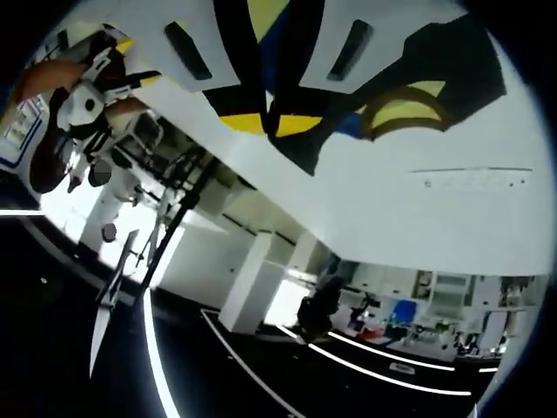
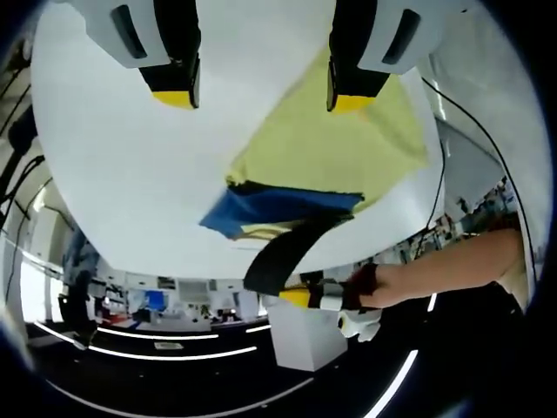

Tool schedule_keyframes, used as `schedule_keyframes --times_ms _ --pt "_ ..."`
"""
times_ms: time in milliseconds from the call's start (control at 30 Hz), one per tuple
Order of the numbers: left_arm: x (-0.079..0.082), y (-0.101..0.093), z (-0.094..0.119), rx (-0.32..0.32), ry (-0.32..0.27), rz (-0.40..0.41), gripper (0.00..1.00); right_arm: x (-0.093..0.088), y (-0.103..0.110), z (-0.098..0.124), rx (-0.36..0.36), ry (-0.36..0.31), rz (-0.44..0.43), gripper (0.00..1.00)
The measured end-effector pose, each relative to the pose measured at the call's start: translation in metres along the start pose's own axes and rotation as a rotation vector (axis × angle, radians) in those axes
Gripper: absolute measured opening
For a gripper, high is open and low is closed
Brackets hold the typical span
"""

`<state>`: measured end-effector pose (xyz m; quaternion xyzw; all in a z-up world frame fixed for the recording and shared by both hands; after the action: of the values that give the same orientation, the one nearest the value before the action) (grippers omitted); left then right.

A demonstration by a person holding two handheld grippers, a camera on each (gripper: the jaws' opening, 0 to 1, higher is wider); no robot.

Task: Fold the garment on the visible template until the final outline fits inside the template.

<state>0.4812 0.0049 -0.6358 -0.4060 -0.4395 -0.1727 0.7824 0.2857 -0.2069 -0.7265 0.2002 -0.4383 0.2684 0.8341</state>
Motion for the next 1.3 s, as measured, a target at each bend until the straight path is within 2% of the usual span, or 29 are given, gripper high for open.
schedule_keyframes --times_ms 233,500,700,867,900,933,1033,1067,1233,1300 --pt "-0.026 -0.001 -0.025 0.014 0.067 0.016 0.0 -0.001 -0.006 0.003 -0.003 0.0 -0.004 0.57" --pt "-0.039 -0.001 -0.044 0.003 0.102 0.038 0.0 -0.004 -0.01 0.009 -0.015 0.01 -0.007 0.57" --pt "-0.052 0.004 -0.052 0.012 0.144 0.041 0.0 -0.006 -0.011 0.009 -0.015 0.016 -0.01 0.57" --pt "-0.062 0.01 -0.05 0.026 0.166 0.04 0.01 -0.005 -0.009 0.008 -0.011 0.016 -0.01 0.57" --pt "-0.063 0.011 -0.049 0.023 0.165 0.042 0.02 -0.004 -0.009 0.008 -0.011 0.017 -0.01 0.57" --pt "-0.063 0.011 -0.049 0.018 0.162 0.049 0.09 -0.004 -0.009 0.007 -0.012 0.017 -0.009 0.57" --pt "-0.065 0.011 -0.05 0.034 0.168 0.045 0.36 -0.002 -0.009 0.007 -0.013 0.017 -0.007 0.57" --pt "-0.066 0.012 -0.049 0.041 0.173 0.033 0.42 -0.002 -0.008 0.007 -0.013 0.017 -0.006 0.57" --pt "-0.068 0.015 -0.042 0.056 0.176 0.016 0.62 0.002 -0.006 0.005 -0.012 0.015 -0.001 0.57" --pt "-0.068 0.017 -0.038 0.058 0.173 0.017 0.65 0.003 -0.005 0.004 -0.012 0.015 0.002 0.57"
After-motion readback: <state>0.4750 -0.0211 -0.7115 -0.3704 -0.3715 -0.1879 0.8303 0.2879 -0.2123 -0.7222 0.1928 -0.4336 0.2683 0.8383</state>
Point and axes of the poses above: the point that each gripper's makers call its tool centre point, and the gripper's own axes: z roughly backward along the fingers, y roughly to its left, x roughly out of its top, the point moved 6 cm from there along z, roughly backward along the fingers, and after that the axes turned 5 degrees about z, right-handed, at the moved point
